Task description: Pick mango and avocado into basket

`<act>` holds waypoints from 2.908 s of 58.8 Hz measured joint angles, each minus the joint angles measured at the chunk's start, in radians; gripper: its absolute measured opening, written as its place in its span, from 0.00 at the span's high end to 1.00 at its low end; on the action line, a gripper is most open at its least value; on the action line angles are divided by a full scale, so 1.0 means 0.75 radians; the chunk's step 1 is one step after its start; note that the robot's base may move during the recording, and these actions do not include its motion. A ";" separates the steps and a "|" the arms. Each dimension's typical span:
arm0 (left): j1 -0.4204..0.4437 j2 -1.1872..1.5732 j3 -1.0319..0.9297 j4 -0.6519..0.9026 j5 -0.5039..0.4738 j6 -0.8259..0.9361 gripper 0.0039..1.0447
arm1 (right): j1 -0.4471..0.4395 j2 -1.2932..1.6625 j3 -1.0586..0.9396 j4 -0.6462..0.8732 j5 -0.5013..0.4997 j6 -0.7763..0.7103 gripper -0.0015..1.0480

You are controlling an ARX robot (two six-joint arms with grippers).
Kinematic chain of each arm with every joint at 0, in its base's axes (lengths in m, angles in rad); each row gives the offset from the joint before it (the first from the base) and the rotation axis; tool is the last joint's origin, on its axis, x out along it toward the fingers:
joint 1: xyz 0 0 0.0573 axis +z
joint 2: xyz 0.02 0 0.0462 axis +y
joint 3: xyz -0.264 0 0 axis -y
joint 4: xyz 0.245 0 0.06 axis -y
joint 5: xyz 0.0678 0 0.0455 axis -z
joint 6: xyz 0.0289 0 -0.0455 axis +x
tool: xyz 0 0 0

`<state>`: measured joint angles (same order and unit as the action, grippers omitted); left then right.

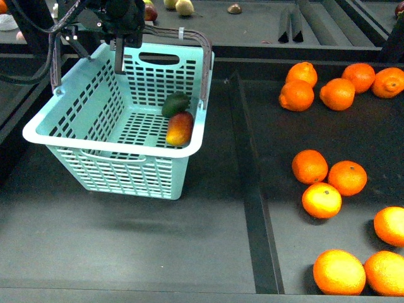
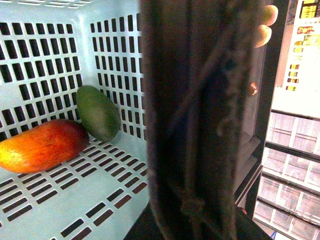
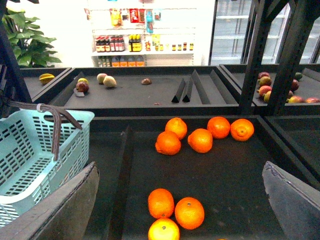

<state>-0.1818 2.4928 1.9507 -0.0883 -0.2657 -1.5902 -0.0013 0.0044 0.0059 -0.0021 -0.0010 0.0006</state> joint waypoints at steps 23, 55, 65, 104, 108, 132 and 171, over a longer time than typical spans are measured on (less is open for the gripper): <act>0.010 -0.182 -0.364 0.123 -0.034 -0.098 0.60 | 0.000 0.000 0.000 0.000 -0.001 0.000 0.07; 0.164 -0.897 -1.388 1.006 0.227 0.781 0.33 | 0.000 0.000 0.000 0.000 -0.001 0.000 0.07; 0.171 -1.142 -1.803 1.521 0.296 1.848 0.67 | 0.000 0.000 0.000 0.000 0.000 0.000 0.07; 0.242 -1.817 -2.467 1.472 0.354 2.100 0.97 | 0.000 0.000 0.000 0.000 -0.001 0.000 0.07; 0.242 -1.902 -2.496 1.414 0.355 2.102 0.97 | 0.000 0.000 0.000 0.000 0.000 0.000 0.07; 0.242 -2.404 -2.571 1.011 0.355 2.109 0.97 | 0.000 0.000 0.000 0.000 -0.001 0.000 0.07; 0.242 -2.978 -2.572 0.469 0.355 2.110 0.97 | 0.000 0.000 0.000 0.000 0.000 0.000 0.07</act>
<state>-0.0002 0.2592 0.0216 0.2638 0.0002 -0.0078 -0.0013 0.0044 0.0059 -0.0021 -0.0010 0.0006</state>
